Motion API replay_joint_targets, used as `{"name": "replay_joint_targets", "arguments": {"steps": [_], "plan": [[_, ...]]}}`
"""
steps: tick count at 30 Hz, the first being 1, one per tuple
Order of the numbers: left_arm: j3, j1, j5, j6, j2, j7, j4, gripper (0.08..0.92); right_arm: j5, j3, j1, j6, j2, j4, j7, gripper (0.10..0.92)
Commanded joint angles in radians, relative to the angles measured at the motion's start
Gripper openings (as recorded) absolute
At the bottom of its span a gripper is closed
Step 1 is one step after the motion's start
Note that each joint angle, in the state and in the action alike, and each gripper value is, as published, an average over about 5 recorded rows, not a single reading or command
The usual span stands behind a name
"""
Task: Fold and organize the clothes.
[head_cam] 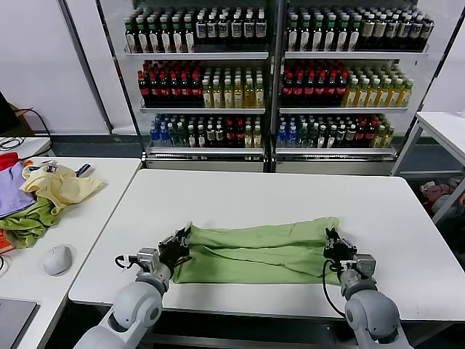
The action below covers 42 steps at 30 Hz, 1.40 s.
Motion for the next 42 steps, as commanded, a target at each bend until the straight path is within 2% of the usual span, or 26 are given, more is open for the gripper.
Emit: {"name": "replay_joint_targets", "arguments": {"steps": [1,9,14,18,21,30,35,42], "plan": [[-0.035,0.090,0.140,0.019,-0.066,-0.031,-0.058,0.315,-0.051,0.015,-0.067,0.005,0.007,0.059,-0.018,0.364],[-0.024,0.090,0.233,0.035,-0.191,-0.120,0.032,0.548,-0.057,0.018,-0.090,0.020,0.017,0.073,-0.011,0.597],[-0.028,0.086,0.264,0.055,-0.227,-0.161,0.070,0.695,-0.056,0.017,-0.092,0.022,0.020,0.075,-0.008,0.743],[-0.033,0.092,0.274,0.063,-0.241,-0.178,0.081,0.792,-0.056,0.017,-0.094,0.025,0.024,0.073,-0.006,0.812],[-0.032,0.100,0.275,0.065,-0.243,-0.177,0.080,0.764,-0.056,0.016,-0.094,0.025,0.027,0.075,-0.006,0.821],[-0.071,0.092,0.205,0.064,-0.209,-0.155,0.078,0.520,-0.054,0.016,-0.093,0.025,0.031,0.083,-0.005,0.823],[-0.142,0.069,0.129,0.055,-0.129,-0.131,0.076,0.356,-0.051,0.017,-0.092,0.025,0.032,0.091,-0.004,0.823],[-0.296,0.032,0.018,0.054,0.037,-0.100,0.057,0.163,-0.047,0.016,-0.094,0.028,0.033,0.106,-0.004,0.823]]}}
